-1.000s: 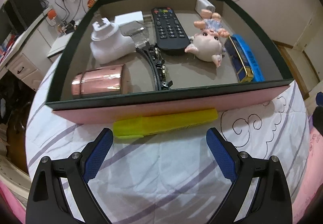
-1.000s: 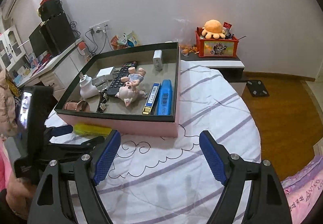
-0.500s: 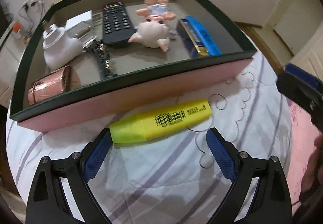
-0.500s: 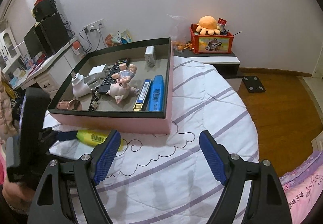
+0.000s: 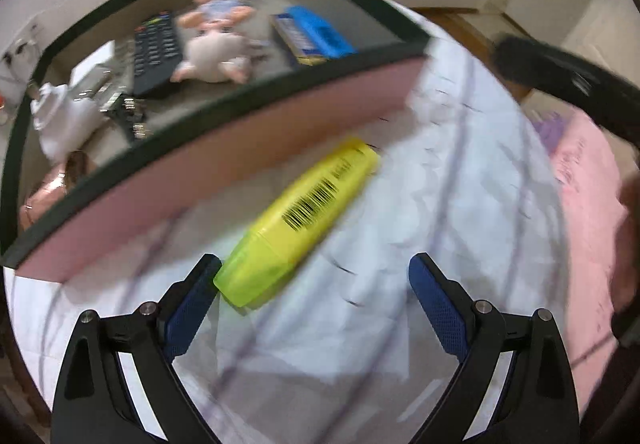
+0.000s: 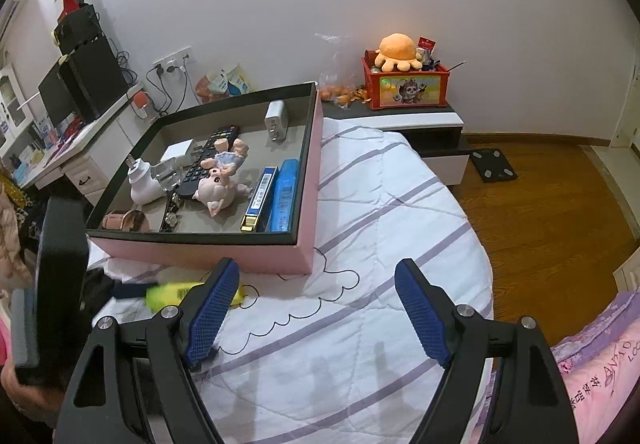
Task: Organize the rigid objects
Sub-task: 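Move the left gripper down to the yellow highlighter, then grasp the yellow highlighter with the left gripper and lift it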
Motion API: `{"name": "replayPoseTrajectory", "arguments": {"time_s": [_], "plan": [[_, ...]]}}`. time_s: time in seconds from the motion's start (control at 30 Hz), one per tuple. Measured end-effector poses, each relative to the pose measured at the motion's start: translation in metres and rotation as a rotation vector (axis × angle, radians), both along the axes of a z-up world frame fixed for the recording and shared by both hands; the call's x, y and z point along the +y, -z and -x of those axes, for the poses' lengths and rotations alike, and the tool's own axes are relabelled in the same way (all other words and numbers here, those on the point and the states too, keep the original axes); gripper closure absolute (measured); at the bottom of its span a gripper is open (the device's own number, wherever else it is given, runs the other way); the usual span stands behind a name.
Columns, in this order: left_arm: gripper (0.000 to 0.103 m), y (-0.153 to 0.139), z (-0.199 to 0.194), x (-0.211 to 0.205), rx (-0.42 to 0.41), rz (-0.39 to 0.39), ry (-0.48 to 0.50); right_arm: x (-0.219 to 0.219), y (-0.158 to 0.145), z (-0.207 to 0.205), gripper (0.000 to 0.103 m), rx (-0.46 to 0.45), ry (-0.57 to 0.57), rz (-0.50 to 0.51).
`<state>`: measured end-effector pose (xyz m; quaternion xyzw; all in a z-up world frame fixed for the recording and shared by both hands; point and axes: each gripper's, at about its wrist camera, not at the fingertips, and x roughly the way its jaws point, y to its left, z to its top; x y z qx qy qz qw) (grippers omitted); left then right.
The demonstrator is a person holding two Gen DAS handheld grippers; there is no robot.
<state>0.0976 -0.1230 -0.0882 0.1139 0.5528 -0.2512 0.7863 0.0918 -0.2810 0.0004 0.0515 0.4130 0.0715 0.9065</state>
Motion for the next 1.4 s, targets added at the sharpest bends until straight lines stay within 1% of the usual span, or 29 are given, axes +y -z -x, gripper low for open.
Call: {"name": "replayPoseTrajectory", "arguments": {"time_s": [0.03,0.1,0.17,0.2,0.27,0.33,0.37,0.4,0.43,0.5,0.53,0.57,0.6,0.67,0.7,0.8,0.87,0.9,0.97,1.03,1.13,1.17,1.23,1.3,1.4], "plan": [[0.008,-0.001,0.001,-0.003,0.002,0.01,0.009,-0.001,-0.001,0.0,0.021,-0.004,0.003,-0.001],[0.008,-0.002,-0.004,-0.004,-0.026,-0.01,-0.017,-0.003,-0.002,0.001,0.021,-0.007,0.008,-0.003],[0.008,0.001,-0.014,-0.003,-0.064,-0.038,-0.082,-0.005,-0.003,0.003,0.021,-0.009,0.013,-0.001],[0.008,0.002,-0.018,-0.003,-0.072,-0.039,-0.091,-0.005,-0.003,0.003,0.021,-0.009,0.014,-0.002],[0.008,0.007,-0.021,-0.006,-0.079,-0.056,-0.09,-0.005,-0.005,0.006,0.021,-0.01,0.013,-0.001],[0.011,0.011,-0.016,-0.008,-0.096,-0.063,-0.067,-0.006,-0.005,0.007,0.021,-0.012,0.013,-0.001],[0.016,0.01,-0.013,-0.01,-0.1,-0.06,-0.055,-0.007,-0.006,0.007,0.021,-0.014,0.014,0.0],[0.024,0.009,-0.012,-0.011,-0.092,-0.046,-0.045,-0.007,-0.007,0.008,0.021,-0.014,0.017,0.0],[0.028,0.008,-0.013,-0.013,-0.086,-0.036,-0.042,-0.007,-0.007,0.008,0.021,-0.014,0.019,-0.001],[0.041,0.006,-0.013,-0.017,-0.071,-0.024,-0.034,-0.008,-0.008,0.007,0.021,-0.016,0.022,-0.002],[0.044,0.005,-0.012,-0.018,-0.069,-0.025,-0.031,-0.008,-0.008,0.007,0.021,-0.016,0.023,-0.003],[0.051,0.004,-0.012,-0.019,-0.065,-0.025,-0.022,-0.007,-0.008,0.008,0.021,-0.017,0.023,-0.003],[0.061,0.002,-0.014,-0.021,-0.06,-0.022,-0.013,-0.007,-0.008,0.008,0.021,-0.017,0.022,-0.003],[0.073,-0.002,-0.01,-0.023,-0.047,-0.014,0.012,-0.006,-0.008,0.009,0.021,-0.018,0.02,0.001],[0.074,-0.003,-0.008,-0.026,-0.043,-0.011,0.023,-0.006,-0.008,0.009,0.021,-0.018,0.019,0.001],[0.074,-0.003,-0.007,-0.031,-0.048,-0.014,0.033,-0.006,-0.009,0.01,0.021,-0.02,0.021,0.001],[0.068,-0.003,-0.012,-0.031,-0.057,-0.002,0.008,-0.006,-0.01,0.01,0.021,-0.021,0.023,0.0],[0.061,-0.006,-0.014,-0.032,-0.066,-0.005,-0.008,-0.007,-0.01,0.011,0.021,-0.022,0.025,0.0],[0.052,-0.006,-0.021,-0.035,-0.076,-0.014,-0.03,-0.008,-0.011,0.012,0.021,-0.024,0.031,0.001],[0.052,-0.007,-0.018,-0.037,-0.077,0.0,-0.034,-0.01,-0.011,0.013,0.021,-0.024,0.036,0.001],[0.056,-0.003,-0.022,-0.049,-0.071,0.03,-0.05,-0.013,-0.011,0.014,0.021,-0.021,0.045,0.001],[0.063,-0.003,-0.023,-0.05,-0.071,0.034,-0.056,-0.014,-0.011,0.014,0.021,-0.021,0.048,0.0],[0.068,-0.002,-0.026,-0.047,-0.047,0.063,-0.055,-0.015,-0.011,0.014,0.021,-0.022,0.051,0.0],[0.076,-0.002,-0.027,-0.044,-0.034,0.074,-0.047,-0.015,-0.012,0.015,0.021,-0.023,0.052,0.001],[0.077,-0.001,-0.029,-0.024,-0.025,0.088,-0.047,-0.014,-0.013,0.016,0.021,-0.026,0.049,0.001]]}}
